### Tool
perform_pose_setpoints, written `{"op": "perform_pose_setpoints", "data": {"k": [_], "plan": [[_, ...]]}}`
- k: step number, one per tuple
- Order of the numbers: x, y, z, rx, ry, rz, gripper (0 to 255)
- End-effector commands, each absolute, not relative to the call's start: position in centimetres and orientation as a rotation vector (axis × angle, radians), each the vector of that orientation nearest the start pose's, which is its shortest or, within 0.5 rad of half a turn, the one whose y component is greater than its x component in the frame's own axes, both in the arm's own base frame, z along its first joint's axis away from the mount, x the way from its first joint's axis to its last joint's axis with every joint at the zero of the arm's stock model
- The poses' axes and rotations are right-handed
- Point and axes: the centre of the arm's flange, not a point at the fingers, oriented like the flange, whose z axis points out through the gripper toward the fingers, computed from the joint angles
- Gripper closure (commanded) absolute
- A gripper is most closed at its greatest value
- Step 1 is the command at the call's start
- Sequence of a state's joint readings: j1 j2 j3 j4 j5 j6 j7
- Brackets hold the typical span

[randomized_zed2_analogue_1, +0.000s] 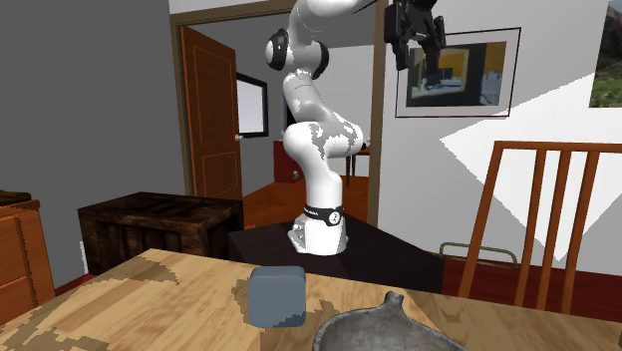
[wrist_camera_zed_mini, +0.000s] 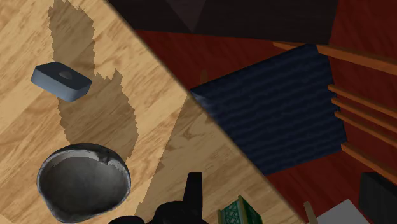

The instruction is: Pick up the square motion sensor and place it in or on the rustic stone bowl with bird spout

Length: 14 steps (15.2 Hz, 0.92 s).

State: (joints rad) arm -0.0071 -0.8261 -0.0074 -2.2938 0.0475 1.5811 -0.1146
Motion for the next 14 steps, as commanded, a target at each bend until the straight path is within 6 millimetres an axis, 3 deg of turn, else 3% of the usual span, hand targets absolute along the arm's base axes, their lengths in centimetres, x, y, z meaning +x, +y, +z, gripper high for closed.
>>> {"op": "perform_pose_setpoints", "data": {"k": [1,14], "plan": [[29.7,0.0,63.3,-3.086,-0.161,-0.180,0],[30.8,-12.2,51.5,-3.098,-0.152,-0.148,0]]}}
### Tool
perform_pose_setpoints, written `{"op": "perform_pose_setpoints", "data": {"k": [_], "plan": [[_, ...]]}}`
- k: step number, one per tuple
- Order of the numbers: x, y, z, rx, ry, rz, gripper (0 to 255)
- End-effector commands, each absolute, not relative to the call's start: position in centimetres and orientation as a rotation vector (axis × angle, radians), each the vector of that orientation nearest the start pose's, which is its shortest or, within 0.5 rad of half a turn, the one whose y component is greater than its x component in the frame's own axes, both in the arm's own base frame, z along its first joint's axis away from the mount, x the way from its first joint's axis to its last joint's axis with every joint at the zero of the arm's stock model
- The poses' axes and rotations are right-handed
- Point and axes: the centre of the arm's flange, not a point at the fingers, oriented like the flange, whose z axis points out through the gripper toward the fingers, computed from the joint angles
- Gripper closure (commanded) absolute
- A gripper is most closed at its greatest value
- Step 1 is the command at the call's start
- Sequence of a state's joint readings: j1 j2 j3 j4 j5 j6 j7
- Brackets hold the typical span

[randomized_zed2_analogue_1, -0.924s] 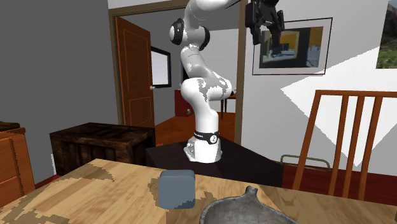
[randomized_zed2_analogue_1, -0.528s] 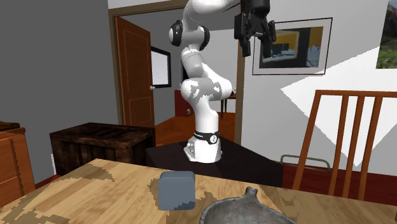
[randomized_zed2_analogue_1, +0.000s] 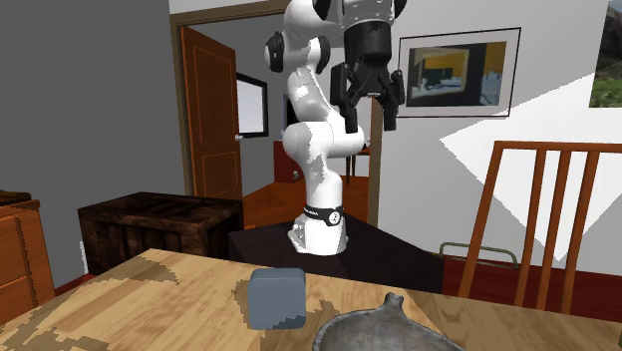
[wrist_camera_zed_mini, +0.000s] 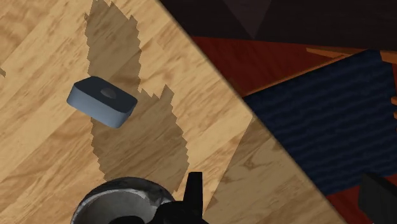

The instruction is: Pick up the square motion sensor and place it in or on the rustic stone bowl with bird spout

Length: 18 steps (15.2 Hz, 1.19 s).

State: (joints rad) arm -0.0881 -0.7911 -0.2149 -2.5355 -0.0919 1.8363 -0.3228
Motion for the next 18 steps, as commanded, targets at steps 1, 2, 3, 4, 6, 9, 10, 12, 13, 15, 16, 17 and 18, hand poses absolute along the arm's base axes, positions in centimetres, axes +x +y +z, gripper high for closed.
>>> {"op": "perform_pose_setpoints", "data": {"k": [1,2,3,4,6,9,10,12,13,15,16,17,18], "plan": [[30.8,-13.1,50.6,-3.099,-0.151,-0.145,0],[30.9,-14.1,49.7,-3.100,-0.150,-0.143,0],[31.0,-15.0,48.8,-3.101,-0.149,-0.140,0],[31.1,-16.0,47.9,-3.102,-0.149,-0.138,0],[31.2,-17.9,46.0,-3.104,-0.147,-0.133,0],[31.4,-20.7,43.3,-3.106,-0.145,-0.125,0],[31.4,-21.7,42.4,-3.107,-0.144,-0.122,0],[31.5,-23.6,40.6,-3.109,-0.143,-0.117,0],[31.6,-24.5,39.7,-3.110,-0.142,-0.115,0],[31.7,-26.4,38.0,-3.111,-0.140,-0.110,0],[31.7,-27.4,37.1,-3.112,-0.140,-0.107,0],[31.7,-28.3,36.2,-3.113,-0.139,-0.105,0],[31.8,-29.3,35.3,-3.114,-0.138,-0.102,0]]}}
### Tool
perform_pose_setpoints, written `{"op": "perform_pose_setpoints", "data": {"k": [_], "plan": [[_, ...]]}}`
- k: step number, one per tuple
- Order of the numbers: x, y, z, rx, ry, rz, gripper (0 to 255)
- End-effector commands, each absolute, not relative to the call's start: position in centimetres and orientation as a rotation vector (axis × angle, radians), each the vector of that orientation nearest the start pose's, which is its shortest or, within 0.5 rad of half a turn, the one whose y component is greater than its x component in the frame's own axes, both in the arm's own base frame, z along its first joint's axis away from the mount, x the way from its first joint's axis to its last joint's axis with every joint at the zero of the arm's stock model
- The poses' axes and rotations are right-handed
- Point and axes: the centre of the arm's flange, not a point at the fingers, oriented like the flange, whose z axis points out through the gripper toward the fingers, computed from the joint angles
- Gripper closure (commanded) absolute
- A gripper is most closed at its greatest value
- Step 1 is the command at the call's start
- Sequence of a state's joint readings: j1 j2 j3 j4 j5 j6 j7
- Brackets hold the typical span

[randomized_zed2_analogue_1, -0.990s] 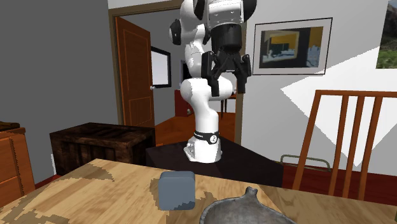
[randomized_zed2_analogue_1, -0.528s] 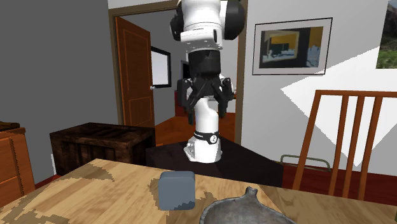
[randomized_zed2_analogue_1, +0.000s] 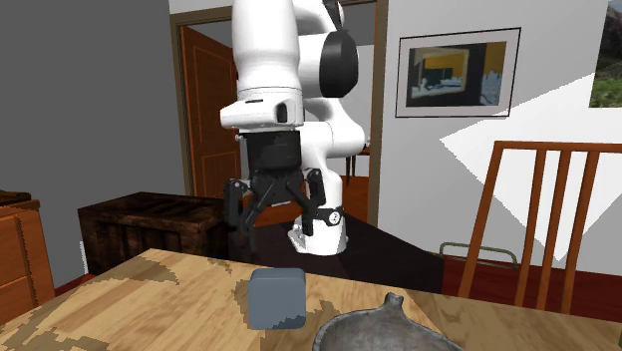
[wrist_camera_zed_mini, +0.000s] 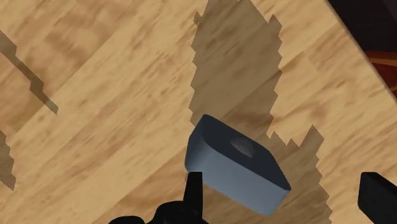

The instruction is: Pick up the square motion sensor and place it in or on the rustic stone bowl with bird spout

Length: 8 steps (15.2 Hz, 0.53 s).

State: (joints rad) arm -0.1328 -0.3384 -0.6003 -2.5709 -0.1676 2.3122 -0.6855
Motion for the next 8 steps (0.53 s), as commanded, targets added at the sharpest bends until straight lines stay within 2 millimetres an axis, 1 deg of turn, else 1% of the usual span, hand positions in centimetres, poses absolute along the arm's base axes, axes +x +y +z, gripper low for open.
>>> {"op": "perform_pose_setpoints", "data": {"k": [1,2,3,8], "plan": [[31.8,-30.2,34.4,-3.115,-0.137,-0.100,0],[31.8,-31.2,33.5,-3.116,-0.137,-0.097,0],[31.8,-31.2,33.4,-3.116,-0.137,-0.097,0],[32.0,-31.2,30.8,-3.116,-0.137,-0.097,0]]}}
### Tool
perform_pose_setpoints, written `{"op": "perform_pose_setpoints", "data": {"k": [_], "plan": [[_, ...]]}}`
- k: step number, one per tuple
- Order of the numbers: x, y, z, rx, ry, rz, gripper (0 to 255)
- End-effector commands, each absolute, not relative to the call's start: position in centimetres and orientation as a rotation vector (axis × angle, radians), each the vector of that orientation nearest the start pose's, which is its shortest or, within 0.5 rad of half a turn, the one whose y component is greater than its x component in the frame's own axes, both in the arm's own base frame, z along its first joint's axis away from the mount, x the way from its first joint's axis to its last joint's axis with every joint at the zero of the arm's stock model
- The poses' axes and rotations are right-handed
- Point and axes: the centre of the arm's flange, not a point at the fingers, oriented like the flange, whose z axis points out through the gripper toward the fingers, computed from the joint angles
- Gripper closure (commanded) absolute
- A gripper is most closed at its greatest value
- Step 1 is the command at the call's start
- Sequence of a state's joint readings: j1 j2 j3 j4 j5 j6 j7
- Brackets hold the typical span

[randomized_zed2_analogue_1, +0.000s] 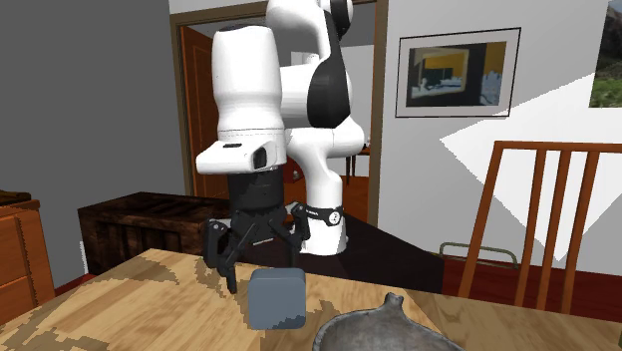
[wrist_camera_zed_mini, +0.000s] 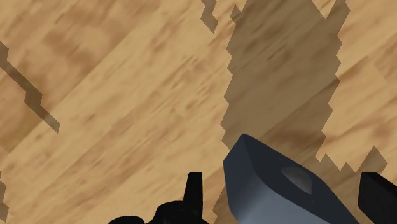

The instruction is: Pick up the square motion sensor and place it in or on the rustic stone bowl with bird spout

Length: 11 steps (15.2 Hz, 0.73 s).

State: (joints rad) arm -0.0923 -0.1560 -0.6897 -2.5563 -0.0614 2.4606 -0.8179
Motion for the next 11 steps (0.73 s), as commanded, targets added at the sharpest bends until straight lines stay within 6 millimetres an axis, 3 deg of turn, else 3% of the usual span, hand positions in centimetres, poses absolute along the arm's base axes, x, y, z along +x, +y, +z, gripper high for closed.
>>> {"op": "perform_pose_setpoints", "data": {"k": [1,2,10,11], "plan": [[32.04,-31.17,30.28,-3.116,-0.137,-0.097,0],[32.09,-31.15,29.45,-3.116,-0.137,-0.097,0],[32.09,-31.15,29.45,-3.116,-0.137,-0.097,0],[32.09,-31.15,29.45,-3.116,-0.137,-0.097,255]]}}
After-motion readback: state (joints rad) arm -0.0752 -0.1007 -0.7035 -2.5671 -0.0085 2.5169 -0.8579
